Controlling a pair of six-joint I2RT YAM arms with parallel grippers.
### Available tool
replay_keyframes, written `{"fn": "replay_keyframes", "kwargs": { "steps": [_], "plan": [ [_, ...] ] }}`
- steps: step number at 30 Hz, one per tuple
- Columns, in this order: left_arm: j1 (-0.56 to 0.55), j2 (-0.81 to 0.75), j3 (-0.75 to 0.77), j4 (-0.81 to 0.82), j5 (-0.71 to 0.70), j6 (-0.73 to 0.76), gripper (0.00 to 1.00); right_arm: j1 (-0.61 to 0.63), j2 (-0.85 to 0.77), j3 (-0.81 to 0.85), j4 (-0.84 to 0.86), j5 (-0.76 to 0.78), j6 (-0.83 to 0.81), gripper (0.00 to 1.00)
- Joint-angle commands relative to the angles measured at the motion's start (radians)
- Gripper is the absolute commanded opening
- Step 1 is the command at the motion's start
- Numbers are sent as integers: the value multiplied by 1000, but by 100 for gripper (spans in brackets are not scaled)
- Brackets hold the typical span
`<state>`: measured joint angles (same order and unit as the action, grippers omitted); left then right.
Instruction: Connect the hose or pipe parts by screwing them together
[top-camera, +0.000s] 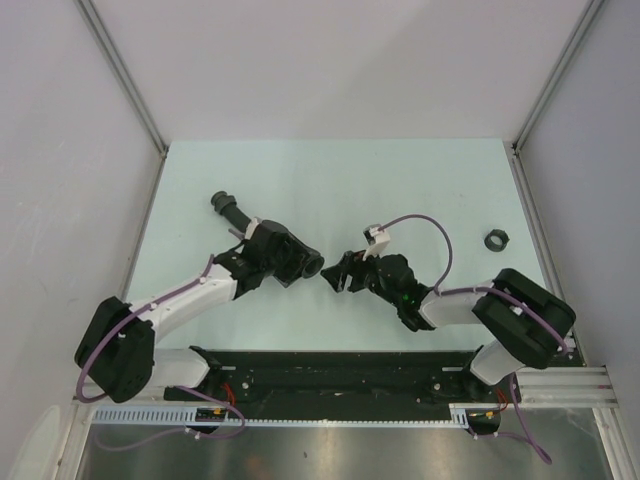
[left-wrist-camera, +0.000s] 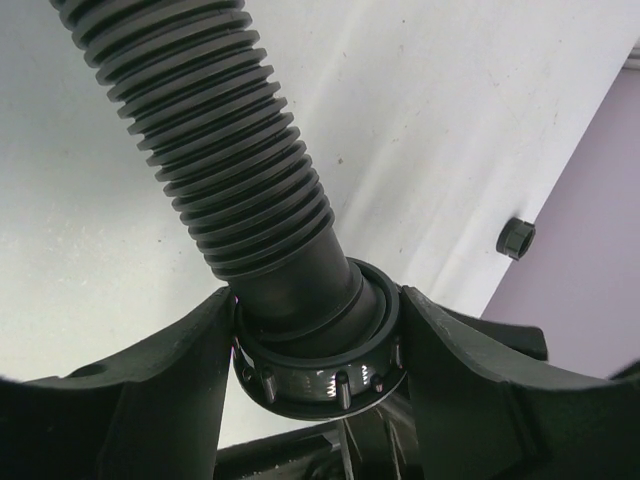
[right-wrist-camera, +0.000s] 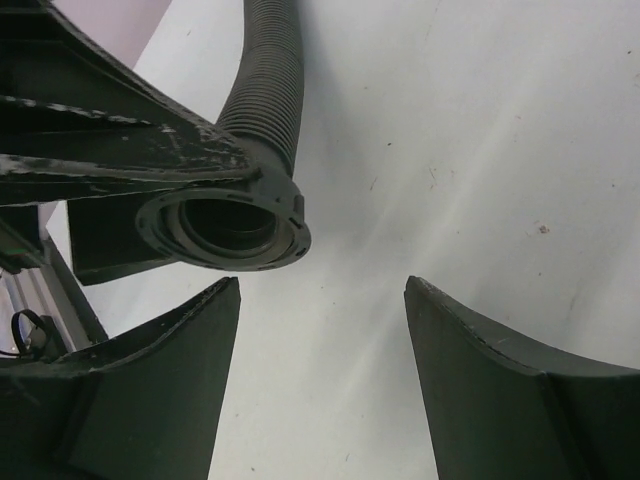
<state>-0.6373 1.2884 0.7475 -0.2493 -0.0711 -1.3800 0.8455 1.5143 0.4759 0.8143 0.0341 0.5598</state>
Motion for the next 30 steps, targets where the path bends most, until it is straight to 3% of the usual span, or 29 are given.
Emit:
{"fn": "replay_keyframes", "kwargs": {
  "steps": [1, 13, 16, 17, 18, 20, 22, 23, 25, 26, 29, 30],
  "plan": [
    [-7, -60, -5, 21, 16, -8, 57, -20, 82, 33, 198, -25, 14, 71],
    [-7, -83, -10, 24, 30, 24, 57, -46, 239, 118, 391, -192, 107, 61],
    [-7, -84, -2, 25, 34, 45, 58, -57, 261, 122, 411, -217, 133, 33],
    [-7, -84, 6, 27, 33, 62, 60, -68, 259, 121, 413, -238, 141, 19],
    [-7, -86, 10, 30, 25, 90, 70, -77, 256, 121, 410, -256, 150, 13],
    [-7, -95, 36, 47, 7, 264, 88, -117, 238, 121, 395, -318, 183, 0],
    [-7, -106, 76, 56, -7, 522, 97, -149, 216, 119, 373, -367, 203, 0],
    [-7, -127, 87, 62, -4, 612, 99, -179, 208, 121, 361, -381, 207, 0],
    [-16, -161, 95, 105, 45, 935, 99, -206, 193, 121, 327, -420, 213, 0],
    [-28, -199, 95, 111, 69, 1184, 99, -232, 182, 119, 324, -439, 218, 0],
    [-76, -286, 24, 127, 152, 1599, 95, -279, 176, 124, 319, -528, 239, 0],
    [-94, -306, -5, 125, 186, 1889, 91, -293, 175, 127, 318, -552, 242, 0]
  ]
}}
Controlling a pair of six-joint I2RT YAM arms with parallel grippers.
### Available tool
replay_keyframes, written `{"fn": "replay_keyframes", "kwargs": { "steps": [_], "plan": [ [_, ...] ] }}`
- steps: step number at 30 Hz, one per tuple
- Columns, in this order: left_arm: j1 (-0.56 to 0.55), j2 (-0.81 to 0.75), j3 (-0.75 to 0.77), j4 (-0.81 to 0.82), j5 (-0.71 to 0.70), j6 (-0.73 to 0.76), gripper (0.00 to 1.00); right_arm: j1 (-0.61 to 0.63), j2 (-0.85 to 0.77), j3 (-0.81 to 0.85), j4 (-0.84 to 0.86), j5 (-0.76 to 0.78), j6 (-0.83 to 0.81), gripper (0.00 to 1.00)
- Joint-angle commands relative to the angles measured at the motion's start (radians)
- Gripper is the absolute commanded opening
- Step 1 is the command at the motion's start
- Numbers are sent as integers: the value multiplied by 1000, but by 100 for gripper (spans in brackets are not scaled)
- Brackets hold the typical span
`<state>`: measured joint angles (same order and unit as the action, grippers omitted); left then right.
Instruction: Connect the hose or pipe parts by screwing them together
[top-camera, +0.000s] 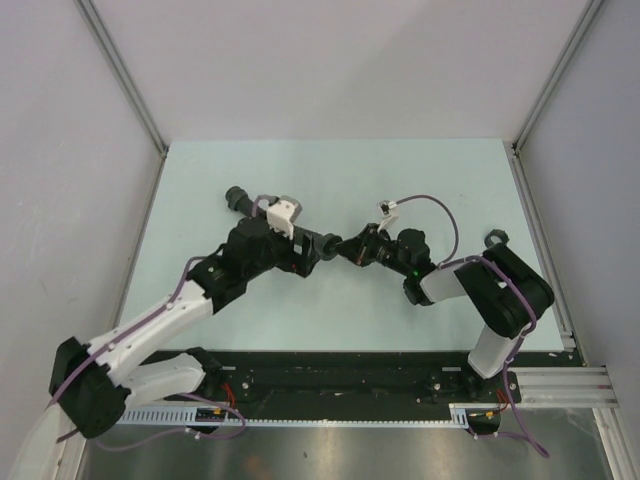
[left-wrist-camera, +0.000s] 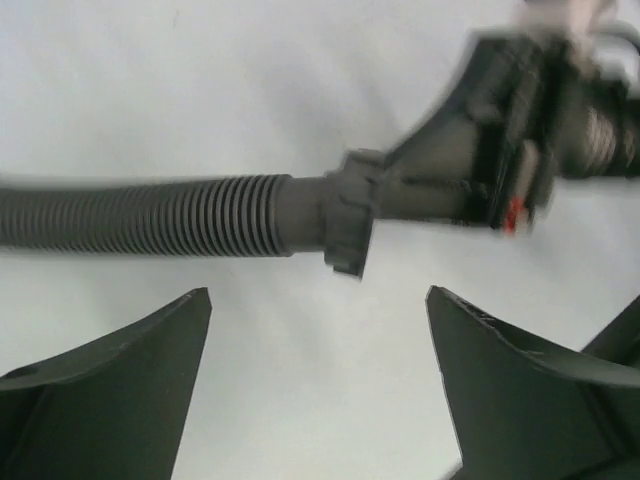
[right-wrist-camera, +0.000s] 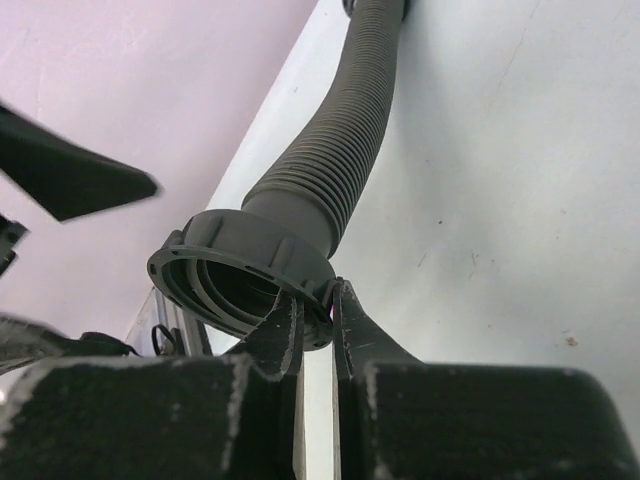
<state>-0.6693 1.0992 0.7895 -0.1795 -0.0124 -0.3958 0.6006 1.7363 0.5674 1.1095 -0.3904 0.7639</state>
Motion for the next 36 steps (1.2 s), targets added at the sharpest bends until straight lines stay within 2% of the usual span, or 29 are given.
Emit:
{"fn": "replay_keyframes", "kwargs": {
  "steps": [1, 3, 6, 12, 22, 36],
  "plan": [
    [-67, -136, -105, 55, 205, 1042, 86, -59, -47, 37, 18, -169, 44, 0],
    [-69, -170, -159, 96, 242, 1272, 86, -90, -49, 38, 16, -224, 58, 0],
    [-46, -125, -203, 268, 281, 1334, 89, -102, -60, 46, 13, -278, 51, 0],
    [-9, 25, -131, 295, 459, 1431, 95, -104, -86, 69, -89, -393, -3, 0],
    [-10, 62, -104, 373, 499, 1434, 94, -101, -58, 107, -137, -490, -14, 0],
    [-18, 62, -122, 364, 512, 1420, 82, -90, -63, 120, -197, -490, -47, 0]
  ]
}}
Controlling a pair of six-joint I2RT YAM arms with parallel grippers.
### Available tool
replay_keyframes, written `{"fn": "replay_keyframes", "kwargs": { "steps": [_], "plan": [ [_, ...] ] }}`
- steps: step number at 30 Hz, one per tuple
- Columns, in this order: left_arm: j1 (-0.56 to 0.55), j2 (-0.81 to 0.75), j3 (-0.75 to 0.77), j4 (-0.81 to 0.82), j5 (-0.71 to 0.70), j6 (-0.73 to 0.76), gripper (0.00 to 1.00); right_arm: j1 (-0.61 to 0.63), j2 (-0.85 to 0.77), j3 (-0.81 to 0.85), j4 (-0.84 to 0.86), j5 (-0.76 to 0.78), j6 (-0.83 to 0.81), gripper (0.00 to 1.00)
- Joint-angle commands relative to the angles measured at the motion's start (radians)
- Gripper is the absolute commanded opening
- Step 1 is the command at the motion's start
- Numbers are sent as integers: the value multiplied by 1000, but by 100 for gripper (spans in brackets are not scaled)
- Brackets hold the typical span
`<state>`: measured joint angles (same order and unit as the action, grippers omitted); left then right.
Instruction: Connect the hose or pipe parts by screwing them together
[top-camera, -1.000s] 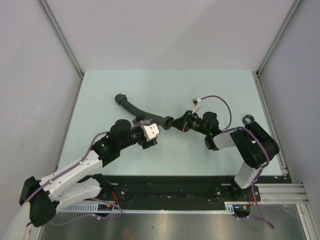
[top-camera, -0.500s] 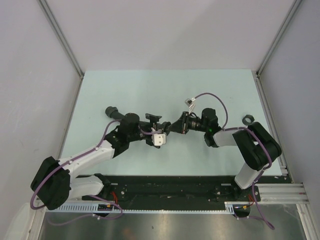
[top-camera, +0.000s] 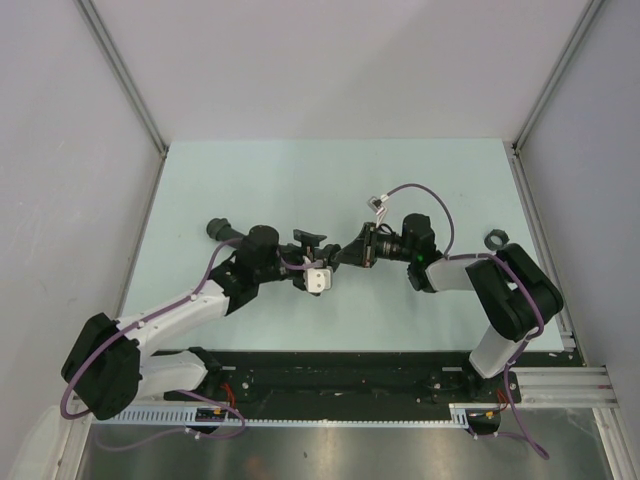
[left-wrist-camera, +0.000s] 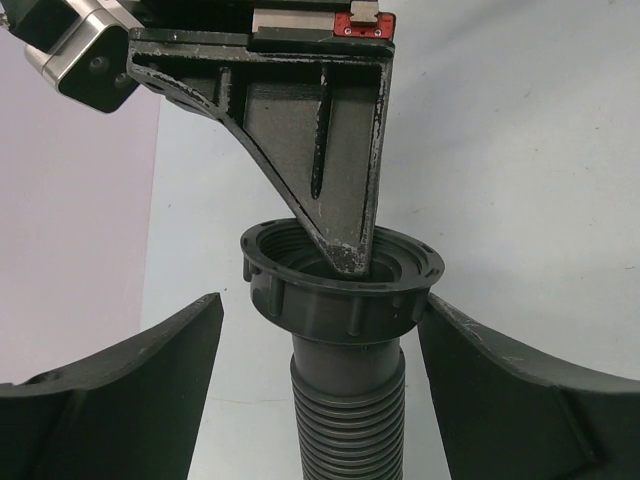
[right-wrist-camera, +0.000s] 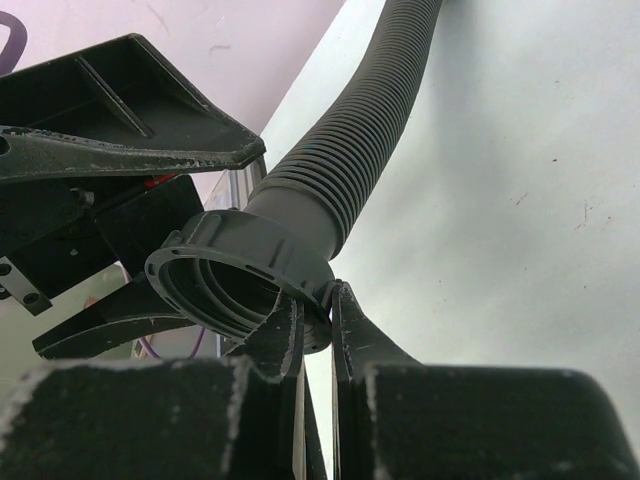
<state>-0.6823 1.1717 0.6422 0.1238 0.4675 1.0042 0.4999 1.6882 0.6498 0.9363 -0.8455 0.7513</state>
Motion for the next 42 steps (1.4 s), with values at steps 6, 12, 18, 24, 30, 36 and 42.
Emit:
{"fn": "replay_keyframes", "kwargs": {
  "steps": [6, 12, 18, 24, 30, 36, 42],
  "plan": [
    [-13, -6, 25, 45, 22, 43, 87, 14, -15, 51, -79, -35, -50, 0],
    [-20, -6, 51, -35, 34, 50, 89, 15, -12, 57, -88, -33, -47, 0],
    [-23, -3, 47, -47, 26, 50, 88, 17, -7, 59, -90, -35, -47, 0],
    [-23, 5, 54, -53, 37, 25, 90, 15, -12, 60, -99, -38, -49, 0],
    [-23, 3, 56, -55, 48, 8, 90, 11, -9, 62, -105, -38, -52, 0],
    [-23, 9, 65, -56, 72, -9, 88, 15, -8, 62, -106, -38, -50, 0],
    [-26, 17, 68, -61, 79, -21, 85, 17, -5, 63, -106, -38, -47, 0]
  ]
}}
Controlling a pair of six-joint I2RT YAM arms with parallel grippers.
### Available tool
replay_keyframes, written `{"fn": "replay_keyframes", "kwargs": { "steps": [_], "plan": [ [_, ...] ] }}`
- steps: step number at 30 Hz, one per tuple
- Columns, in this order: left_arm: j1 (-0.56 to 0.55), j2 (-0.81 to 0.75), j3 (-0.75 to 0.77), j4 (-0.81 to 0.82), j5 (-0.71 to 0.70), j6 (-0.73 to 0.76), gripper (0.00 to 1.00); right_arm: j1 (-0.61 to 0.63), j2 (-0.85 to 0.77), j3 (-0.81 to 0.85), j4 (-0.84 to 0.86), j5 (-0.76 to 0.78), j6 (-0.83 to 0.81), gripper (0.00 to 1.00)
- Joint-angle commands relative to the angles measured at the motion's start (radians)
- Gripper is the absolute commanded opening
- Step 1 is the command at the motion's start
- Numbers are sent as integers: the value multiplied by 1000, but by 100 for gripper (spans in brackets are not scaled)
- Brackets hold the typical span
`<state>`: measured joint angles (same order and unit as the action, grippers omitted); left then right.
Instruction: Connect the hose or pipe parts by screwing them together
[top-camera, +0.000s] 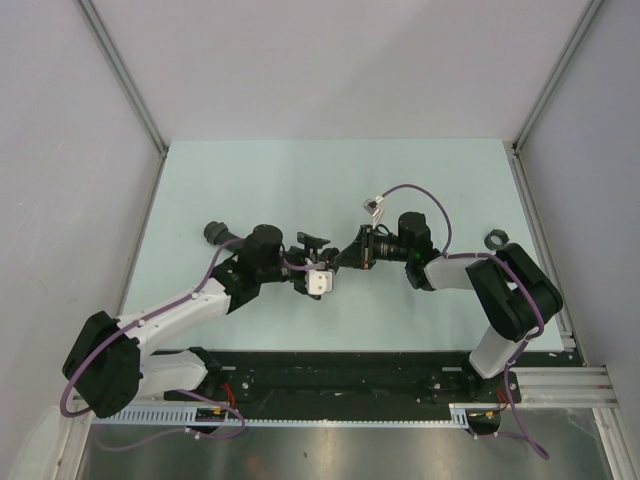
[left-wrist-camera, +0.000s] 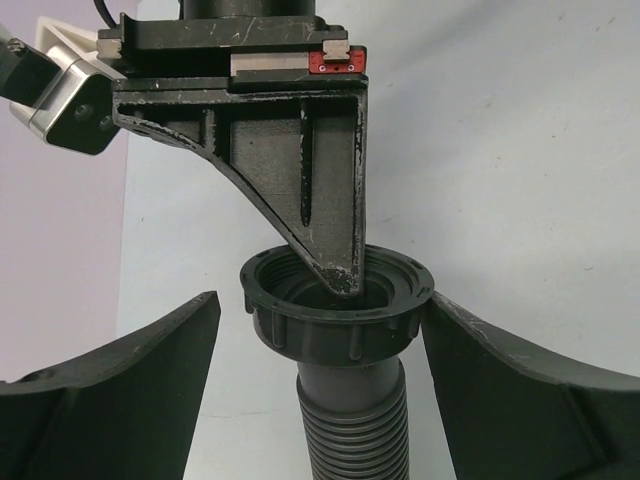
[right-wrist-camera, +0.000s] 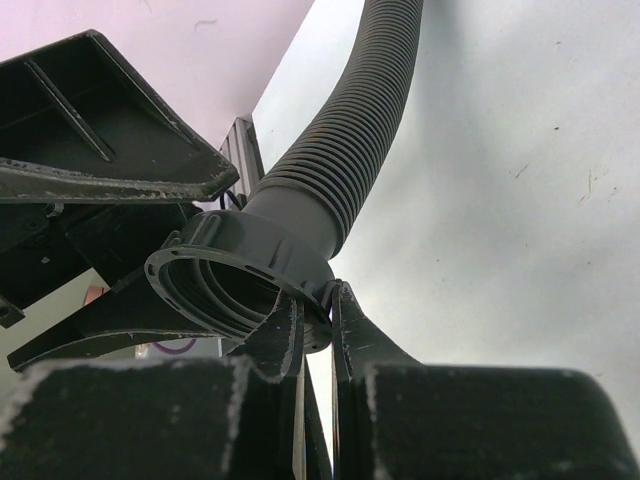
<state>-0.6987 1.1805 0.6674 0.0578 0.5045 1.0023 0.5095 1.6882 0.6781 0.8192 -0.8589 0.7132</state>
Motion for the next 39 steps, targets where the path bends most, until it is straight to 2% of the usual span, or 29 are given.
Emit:
{"fn": "replay_keyframes", "kwargs": {
  "steps": [1, 7, 10, 16, 17, 20, 22, 23, 26, 29, 32, 35, 39],
  "plan": [
    [-10, 8, 41, 5, 45, -22, 85, 6, -5, 35, 11, -25, -9, 0],
    [-12, 18, 40, -3, 37, -21, 82, 7, -5, 35, 9, -25, -8, 0],
    [-15, 19, 41, -6, 42, -21, 78, 7, -2, 35, 11, -25, -6, 0],
    [-19, 21, 44, -16, 43, -24, 53, 7, -4, 35, 6, -22, 0, 0],
    [-19, 21, 47, -16, 45, -30, 43, 7, -10, 35, 3, -17, 3, 5],
    [-5, 27, 64, -18, 54, -79, 29, 1, -33, 35, -28, 4, 15, 23],
    [22, 30, 73, -16, 95, -126, 23, -6, -51, 35, -67, 29, 23, 29],
    [36, 28, 75, -16, 120, -146, 16, -12, -64, 35, -84, 35, 38, 32],
    [79, 30, 72, -1, 203, -215, 8, -28, -105, 29, -112, 44, 52, 32],
    [99, 25, 49, 42, 213, -261, 2, -28, -142, 26, -115, 41, 68, 32],
    [120, 27, 34, 68, 216, -295, 1, -29, -168, 21, -109, 43, 91, 33],
    [134, 30, 35, 71, 212, -333, 0, -38, -208, 15, -167, 98, 69, 42],
    [128, 19, 29, 77, 221, -347, 0, -51, -292, 12, -308, 202, -4, 45]
  ]
}}
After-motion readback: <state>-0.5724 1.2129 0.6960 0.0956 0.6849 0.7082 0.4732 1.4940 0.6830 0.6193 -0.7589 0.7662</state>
